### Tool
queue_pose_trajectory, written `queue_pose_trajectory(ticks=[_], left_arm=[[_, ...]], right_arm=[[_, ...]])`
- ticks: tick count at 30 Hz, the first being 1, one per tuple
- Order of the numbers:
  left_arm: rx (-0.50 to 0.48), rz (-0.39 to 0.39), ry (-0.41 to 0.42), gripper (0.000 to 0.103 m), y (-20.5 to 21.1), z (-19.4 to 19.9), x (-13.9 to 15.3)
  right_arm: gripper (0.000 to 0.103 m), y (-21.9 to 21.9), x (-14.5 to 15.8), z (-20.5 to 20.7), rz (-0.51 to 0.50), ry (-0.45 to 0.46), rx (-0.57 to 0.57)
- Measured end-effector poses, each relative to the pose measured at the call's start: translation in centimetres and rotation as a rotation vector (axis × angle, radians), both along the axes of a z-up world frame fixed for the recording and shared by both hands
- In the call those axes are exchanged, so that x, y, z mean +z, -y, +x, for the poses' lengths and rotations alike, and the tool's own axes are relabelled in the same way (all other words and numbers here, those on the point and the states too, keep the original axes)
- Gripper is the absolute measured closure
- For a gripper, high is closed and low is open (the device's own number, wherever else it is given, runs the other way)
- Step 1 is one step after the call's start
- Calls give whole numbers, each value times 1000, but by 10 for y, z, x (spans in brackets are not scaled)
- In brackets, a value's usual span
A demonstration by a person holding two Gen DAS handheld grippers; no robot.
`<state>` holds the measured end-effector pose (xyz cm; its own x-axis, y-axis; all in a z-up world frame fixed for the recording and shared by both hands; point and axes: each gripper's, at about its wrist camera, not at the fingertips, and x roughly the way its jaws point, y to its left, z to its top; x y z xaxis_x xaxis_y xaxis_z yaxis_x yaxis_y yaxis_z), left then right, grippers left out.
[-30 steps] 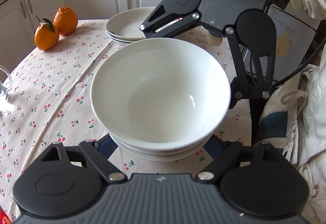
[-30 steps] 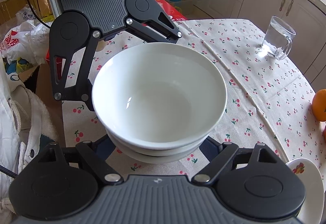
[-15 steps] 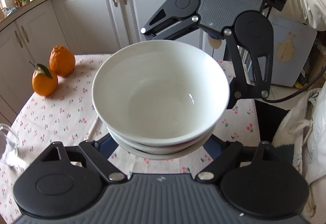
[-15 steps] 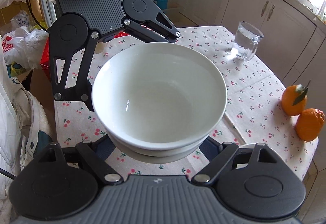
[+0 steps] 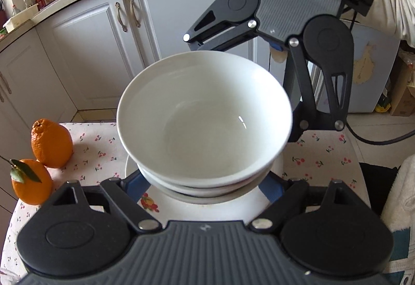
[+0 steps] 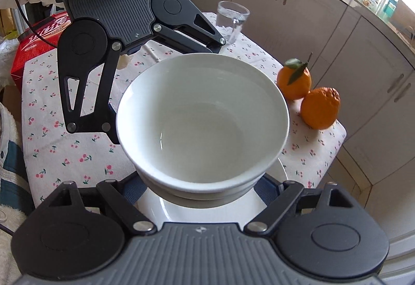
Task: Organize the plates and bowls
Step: 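Lift the bowl stack with both tools and carry it over the plate stack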
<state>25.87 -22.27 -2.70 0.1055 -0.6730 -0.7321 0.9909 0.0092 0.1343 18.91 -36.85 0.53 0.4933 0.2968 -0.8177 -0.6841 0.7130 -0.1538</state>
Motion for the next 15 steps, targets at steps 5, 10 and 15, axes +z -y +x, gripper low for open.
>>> queue_pose_trajectory(ticks=[5, 10, 15], left_arm=[[-4, 28, -25, 15, 11, 6, -11], [7, 41, -35, 15, 15, 10, -15], [11, 46, -43, 15, 18, 14, -17]], right_arm=[[12, 17, -17, 5, 29, -30, -25], [12, 23, -27, 12, 56, -47, -30], [12, 25, -33, 16, 78, -60, -41]])
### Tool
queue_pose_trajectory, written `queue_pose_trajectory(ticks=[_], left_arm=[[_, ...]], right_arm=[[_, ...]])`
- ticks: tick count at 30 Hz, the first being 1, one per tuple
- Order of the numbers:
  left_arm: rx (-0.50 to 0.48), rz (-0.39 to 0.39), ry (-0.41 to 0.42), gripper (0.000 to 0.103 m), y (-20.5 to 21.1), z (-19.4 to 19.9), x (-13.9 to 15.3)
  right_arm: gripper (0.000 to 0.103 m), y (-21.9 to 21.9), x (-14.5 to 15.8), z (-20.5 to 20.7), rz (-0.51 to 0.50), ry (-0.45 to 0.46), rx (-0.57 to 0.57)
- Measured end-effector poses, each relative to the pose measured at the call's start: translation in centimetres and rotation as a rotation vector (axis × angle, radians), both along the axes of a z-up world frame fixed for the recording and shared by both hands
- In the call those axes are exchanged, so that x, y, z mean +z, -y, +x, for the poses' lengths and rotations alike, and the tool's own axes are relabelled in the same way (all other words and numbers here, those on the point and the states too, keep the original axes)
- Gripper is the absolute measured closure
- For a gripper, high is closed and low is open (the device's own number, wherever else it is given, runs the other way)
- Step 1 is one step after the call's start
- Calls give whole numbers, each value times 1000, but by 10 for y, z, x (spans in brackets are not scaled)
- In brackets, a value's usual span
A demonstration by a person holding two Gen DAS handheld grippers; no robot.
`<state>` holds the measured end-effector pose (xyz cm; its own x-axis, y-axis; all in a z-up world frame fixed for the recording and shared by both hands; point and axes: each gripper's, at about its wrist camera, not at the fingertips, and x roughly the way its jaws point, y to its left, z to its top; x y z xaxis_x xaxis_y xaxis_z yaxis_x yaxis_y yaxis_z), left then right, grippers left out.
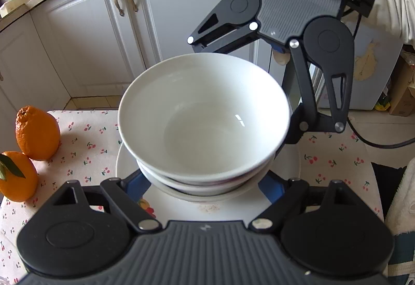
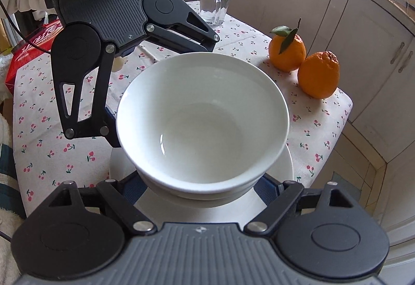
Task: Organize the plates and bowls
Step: 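Lift the bowl stack with both tools and carry it over the plate stack, then lower the bowl stack onto the plates and open both tools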
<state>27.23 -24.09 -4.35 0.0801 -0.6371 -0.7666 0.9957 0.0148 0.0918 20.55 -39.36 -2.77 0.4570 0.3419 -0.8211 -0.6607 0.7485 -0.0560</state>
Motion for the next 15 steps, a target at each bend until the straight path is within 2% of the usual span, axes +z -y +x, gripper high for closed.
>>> queue_pose_trajectory(ticks=[15], left_arm=[[23, -4, -41, 15, -3, 9, -3]], right_arm=[[12, 2, -3, 5, 21, -6, -8]])
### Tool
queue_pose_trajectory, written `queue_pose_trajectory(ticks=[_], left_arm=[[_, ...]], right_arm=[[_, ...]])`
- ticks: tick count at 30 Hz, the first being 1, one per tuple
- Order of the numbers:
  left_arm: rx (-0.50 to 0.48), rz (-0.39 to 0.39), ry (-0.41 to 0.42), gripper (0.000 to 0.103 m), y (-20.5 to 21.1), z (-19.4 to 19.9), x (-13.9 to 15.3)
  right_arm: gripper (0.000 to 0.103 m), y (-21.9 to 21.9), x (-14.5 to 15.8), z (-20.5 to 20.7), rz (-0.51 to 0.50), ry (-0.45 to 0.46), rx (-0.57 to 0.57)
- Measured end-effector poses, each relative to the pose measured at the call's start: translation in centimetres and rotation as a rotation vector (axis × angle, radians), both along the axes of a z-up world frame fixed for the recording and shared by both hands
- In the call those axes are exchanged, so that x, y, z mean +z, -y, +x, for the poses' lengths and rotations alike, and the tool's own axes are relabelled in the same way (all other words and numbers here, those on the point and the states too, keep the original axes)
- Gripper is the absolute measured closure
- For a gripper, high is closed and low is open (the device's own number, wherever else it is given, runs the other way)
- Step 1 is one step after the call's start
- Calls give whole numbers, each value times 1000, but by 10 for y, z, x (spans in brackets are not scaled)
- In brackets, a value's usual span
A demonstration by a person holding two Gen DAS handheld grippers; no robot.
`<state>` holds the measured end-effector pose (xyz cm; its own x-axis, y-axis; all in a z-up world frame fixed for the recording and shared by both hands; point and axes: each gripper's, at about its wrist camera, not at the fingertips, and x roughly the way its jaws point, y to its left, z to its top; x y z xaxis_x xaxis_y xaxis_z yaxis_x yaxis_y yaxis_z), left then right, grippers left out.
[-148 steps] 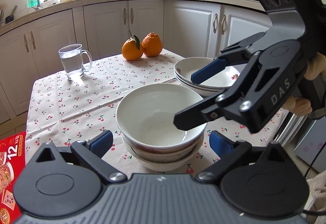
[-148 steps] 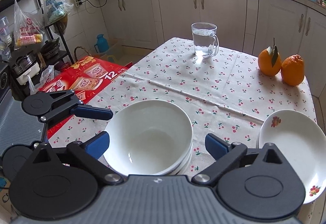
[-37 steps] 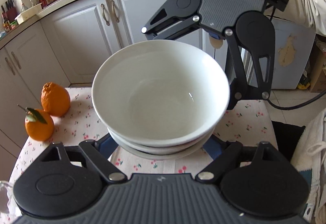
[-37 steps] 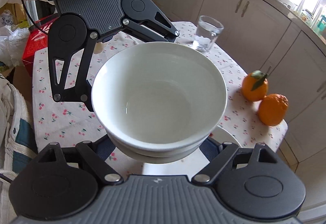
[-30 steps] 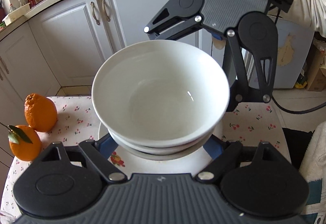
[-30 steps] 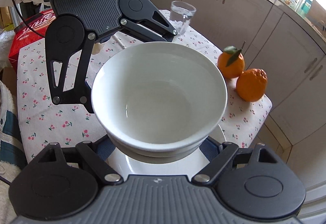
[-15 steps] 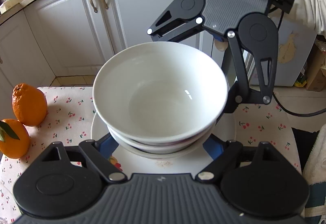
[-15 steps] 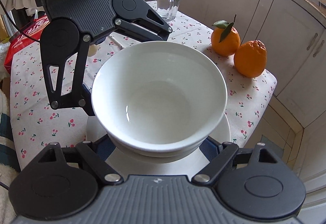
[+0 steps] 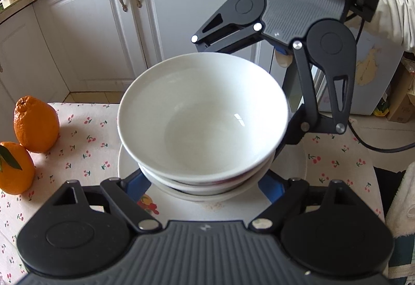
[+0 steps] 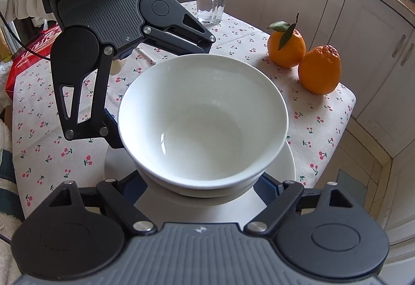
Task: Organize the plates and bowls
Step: 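Lower the bowl stack onto the plates and open both tools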
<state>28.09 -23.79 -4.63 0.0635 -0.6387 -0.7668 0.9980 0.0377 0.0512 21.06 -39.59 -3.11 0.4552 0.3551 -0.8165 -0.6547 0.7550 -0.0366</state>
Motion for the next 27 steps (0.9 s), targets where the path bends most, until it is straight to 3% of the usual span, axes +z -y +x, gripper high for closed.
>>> queue_pose_trajectory(ticks=[6, 9, 17, 21, 24, 27], left_arm=[[21, -13, 32, 14, -4, -5, 0], [34, -28, 84, 10, -11, -14, 4], [250, -152, 212, 1, -57, -62, 28], [461, -237, 349, 1, -76, -105, 38], [577, -294, 346, 1, -85, -134, 46], [745, -312, 321, 1, -90, -158, 56]], right_arm=[[12, -3, 1, -2, -10, 11, -19], [4, -7, 2, -7, -28, 27, -36], [1, -29, 19, -58, -97, 95, -159], [0, -55, 25, -87, -224, 155, -352], [0, -66, 30, -106, -228, 155, -591], [0, -71, 33, -129, -160, 160, -921]])
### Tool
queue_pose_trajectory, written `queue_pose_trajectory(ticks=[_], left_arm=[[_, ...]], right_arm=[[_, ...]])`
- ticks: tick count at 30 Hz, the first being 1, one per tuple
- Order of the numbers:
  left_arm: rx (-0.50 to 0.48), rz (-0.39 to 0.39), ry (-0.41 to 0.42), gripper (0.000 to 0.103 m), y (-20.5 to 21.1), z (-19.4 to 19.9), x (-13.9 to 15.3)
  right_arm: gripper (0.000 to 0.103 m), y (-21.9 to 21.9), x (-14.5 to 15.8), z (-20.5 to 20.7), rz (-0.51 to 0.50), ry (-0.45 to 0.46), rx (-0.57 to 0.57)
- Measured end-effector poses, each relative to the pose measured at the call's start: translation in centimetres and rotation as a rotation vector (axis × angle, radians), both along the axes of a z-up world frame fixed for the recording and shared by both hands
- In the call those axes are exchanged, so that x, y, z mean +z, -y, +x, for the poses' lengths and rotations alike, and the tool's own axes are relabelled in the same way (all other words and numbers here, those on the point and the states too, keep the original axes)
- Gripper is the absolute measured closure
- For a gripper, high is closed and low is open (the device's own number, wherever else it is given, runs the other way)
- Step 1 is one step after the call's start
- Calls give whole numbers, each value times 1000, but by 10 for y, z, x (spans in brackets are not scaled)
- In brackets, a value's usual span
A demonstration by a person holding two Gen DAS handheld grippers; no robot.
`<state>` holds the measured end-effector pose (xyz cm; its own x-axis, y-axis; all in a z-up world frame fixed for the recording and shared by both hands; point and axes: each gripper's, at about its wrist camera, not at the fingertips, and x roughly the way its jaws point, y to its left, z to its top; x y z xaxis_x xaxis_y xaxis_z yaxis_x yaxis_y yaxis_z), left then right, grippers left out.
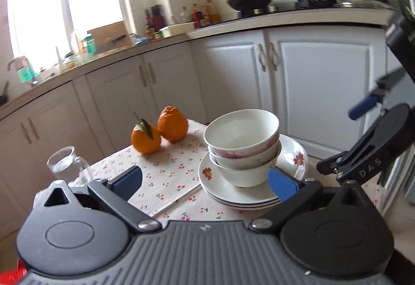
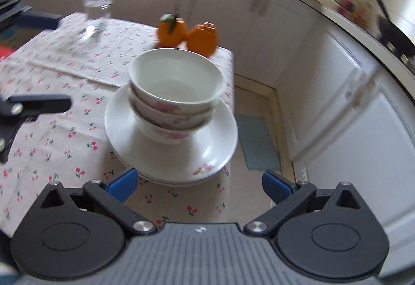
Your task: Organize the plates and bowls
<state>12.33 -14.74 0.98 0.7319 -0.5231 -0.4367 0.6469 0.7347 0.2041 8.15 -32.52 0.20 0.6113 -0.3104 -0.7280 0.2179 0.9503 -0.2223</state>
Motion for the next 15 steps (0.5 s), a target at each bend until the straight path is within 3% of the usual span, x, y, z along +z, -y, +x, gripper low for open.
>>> queue_pose_trajectory(ticks=[3, 6, 15], left_arm=[[161, 16, -72, 1, -2, -12, 11], [247, 33, -59, 1, -7, -29, 18], [333, -56, -88, 1, -39, -63, 32]], right_arm=[[0, -11, 2, -24, 27, 84, -183], [0, -26, 12, -48, 39, 158, -258], [0, -59, 44, -89, 22, 280, -245]])
